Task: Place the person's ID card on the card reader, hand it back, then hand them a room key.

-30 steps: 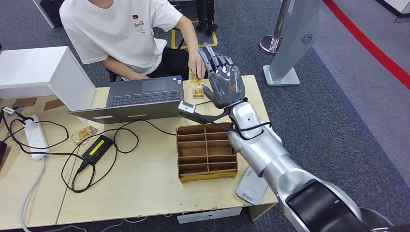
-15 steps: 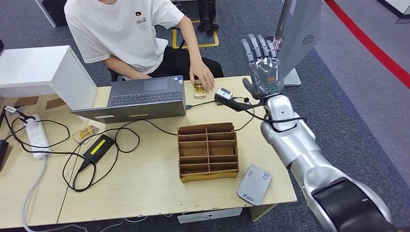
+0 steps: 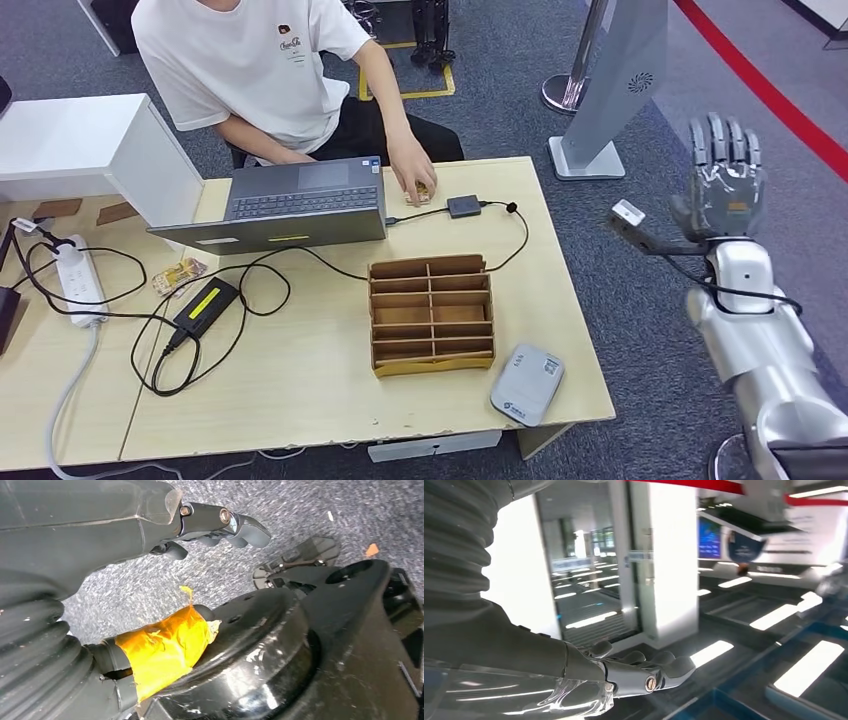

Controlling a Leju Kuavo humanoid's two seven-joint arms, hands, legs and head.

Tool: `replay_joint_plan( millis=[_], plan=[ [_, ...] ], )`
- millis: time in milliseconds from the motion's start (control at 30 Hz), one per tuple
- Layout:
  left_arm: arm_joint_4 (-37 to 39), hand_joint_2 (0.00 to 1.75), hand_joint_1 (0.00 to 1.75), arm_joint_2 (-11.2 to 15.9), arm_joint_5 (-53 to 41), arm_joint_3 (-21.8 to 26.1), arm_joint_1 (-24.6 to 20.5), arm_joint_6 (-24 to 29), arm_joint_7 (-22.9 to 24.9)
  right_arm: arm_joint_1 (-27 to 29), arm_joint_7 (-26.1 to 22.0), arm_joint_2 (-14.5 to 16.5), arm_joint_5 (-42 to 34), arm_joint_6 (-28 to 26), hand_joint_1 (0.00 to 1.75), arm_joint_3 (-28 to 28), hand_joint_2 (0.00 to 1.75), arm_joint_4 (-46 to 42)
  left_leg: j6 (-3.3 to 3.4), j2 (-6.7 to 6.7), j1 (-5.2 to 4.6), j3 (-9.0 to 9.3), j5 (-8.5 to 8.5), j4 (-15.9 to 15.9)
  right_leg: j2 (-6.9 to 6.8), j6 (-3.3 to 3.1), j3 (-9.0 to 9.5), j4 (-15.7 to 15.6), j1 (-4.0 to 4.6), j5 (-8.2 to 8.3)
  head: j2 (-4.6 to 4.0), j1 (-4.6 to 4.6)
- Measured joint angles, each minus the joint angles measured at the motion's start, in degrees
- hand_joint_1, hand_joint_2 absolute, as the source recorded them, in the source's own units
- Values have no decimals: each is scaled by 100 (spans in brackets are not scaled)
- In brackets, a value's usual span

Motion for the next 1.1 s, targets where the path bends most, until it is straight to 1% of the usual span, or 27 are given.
replay_joint_plan(
  millis=[100,200,300,467,567,667,767,867,967,1100],
  plan=[
    [0,175,0,-5,25,54,2,32,9,622,-143,-233,-273,-185,0,-576,175,-9,3,2,-1,-4,-3,-1,0,1,-1,-1,-1,-1,1,-1],
    [0,175,0,-10,35,97,-1,61,11,1186,-306,-353,-445,-255,0,-1128,175,6,5,6,-2,-5,-5,-2,3,1,-3,-2,-1,-3,0,-1],
    [0,175,0,-13,47,148,0,68,21,1652,-446,-383,-579,-298,0,-1643,175,44,5,7,-3,-7,-5,-3,5,2,-4,-3,-1,-4,1,-1],
    [0,175,0,-24,59,191,-10,87,44,2099,-498,-380,-625,-293,0,-2160,175,120,5,18,-2,3,-5,-4,17,1,-3,-3,-1,-4,0,-2],
    [0,175,0,-44,127,232,-4,119,72,2419,-671,-322,-628,-305,0,-2570,175,293,5,6,0,-1,-4,-4,0,2,0,-3,0,-5,0,0],
    [0,175,0,-69,227,283,-2,170,127,2740,-1039,-107,-474,-316,0,-3151,175,570,3,6,1,-3,-6,-7,2,1,-2,-3,2,-6,1,1],
    [0,175,0,-92,301,346,-6,229,169,3007,-1349,272,-246,-318,0,-3851,175,905,0,8,1,-2,-8,-11,4,-2,-3,-3,2,-10,1,-1],
    [0,175,0,-95,346,398,-5,293,246,3166,-1407,637,-9,-319,0,-4423,175,1203,-1,11,3,0,-9,-15,8,-5,-5,-2,3,-13,0,-1],
    [0,175,0,-95,388,455,-6,335,320,3269,-1341,970,257,-319,0,-4952,175,1563,-2,14,3,3,-9,-16,11,-9,-5,-1,3,-15,0,-2],
    [0,175,0,-99,449,532,-8,364,400,3368,-1282,1308,407,-319,0,-5540,175,2089,-2,16,4,4,-9,-17,13,-10,-5,1,4,-16,0,-2]
  ],
)
